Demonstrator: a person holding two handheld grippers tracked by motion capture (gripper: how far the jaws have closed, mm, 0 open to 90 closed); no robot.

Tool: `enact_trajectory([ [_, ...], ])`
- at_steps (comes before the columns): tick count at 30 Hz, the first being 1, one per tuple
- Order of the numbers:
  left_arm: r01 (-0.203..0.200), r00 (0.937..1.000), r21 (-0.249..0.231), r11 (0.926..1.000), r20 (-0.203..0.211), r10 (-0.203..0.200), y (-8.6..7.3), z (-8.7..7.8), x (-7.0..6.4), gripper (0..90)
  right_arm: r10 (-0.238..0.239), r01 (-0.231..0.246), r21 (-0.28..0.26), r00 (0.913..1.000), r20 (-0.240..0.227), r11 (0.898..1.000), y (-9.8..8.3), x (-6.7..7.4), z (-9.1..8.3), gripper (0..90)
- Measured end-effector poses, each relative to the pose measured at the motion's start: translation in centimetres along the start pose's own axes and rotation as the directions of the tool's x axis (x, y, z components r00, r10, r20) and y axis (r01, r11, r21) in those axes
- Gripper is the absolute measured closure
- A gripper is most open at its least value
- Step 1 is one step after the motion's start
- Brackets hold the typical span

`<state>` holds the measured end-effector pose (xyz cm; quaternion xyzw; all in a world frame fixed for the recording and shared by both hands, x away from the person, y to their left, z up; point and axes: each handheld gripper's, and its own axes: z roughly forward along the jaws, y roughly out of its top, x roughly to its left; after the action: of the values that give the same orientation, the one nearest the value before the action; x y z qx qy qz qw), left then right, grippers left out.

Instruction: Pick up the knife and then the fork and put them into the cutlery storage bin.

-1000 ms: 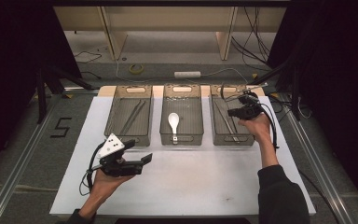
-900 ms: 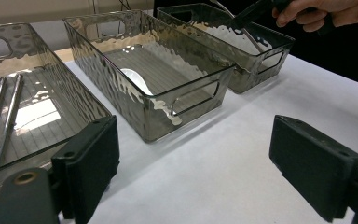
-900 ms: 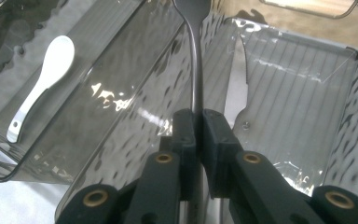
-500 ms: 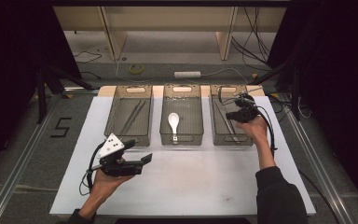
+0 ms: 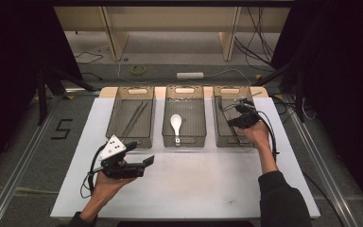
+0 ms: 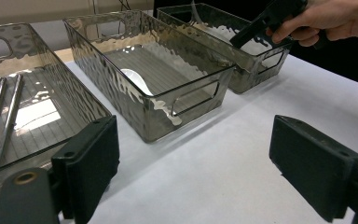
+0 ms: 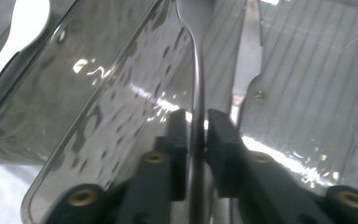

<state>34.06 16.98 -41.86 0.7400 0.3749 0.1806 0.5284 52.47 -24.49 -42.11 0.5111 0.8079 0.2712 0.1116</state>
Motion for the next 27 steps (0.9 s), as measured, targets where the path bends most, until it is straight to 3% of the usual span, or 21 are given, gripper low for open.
enact_trajectory([
  [3, -0.001, 1.0000, 0.000, 1.0000, 0.000, 0.001, 0.0, 0.0, 0.0, 15.4, -0.001, 0.001, -0.002, 1.0000, -0.008, 1.000, 0.2, 0.2, -0.2, 69.0],
  [8, 0.001, 1.0000, -0.001, 1.0000, 0.000, -0.001, 0.0, 0.0, 0.0, 15.4, 0.001, -0.002, -0.030, 0.9999, -0.013, 1.000, 0.3, 0.3, -0.9, 64.1],
  [13, -0.002, 1.0000, 0.003, 1.0000, 0.001, 0.002, 0.0, 0.0, -0.1, 15.4, -0.004, 0.000, -0.068, 0.9988, -0.049, 0.998, 0.1, 0.6, -1.9, 57.3],
  [19, 0.000, 1.0000, 0.000, 1.0000, 0.001, 0.000, 0.0, 0.1, -0.1, 15.4, -0.025, 0.016, -0.112, 0.9966, -0.079, 0.994, -0.2, 1.6, -3.2, 46.6],
  [27, -0.002, 1.0000, 0.002, 1.0000, 0.002, 0.002, 0.0, 0.1, -0.1, 15.4, -0.054, 0.041, -0.164, 0.9953, -0.080, 0.986, -1.0, 3.3, -4.3, 32.3],
])
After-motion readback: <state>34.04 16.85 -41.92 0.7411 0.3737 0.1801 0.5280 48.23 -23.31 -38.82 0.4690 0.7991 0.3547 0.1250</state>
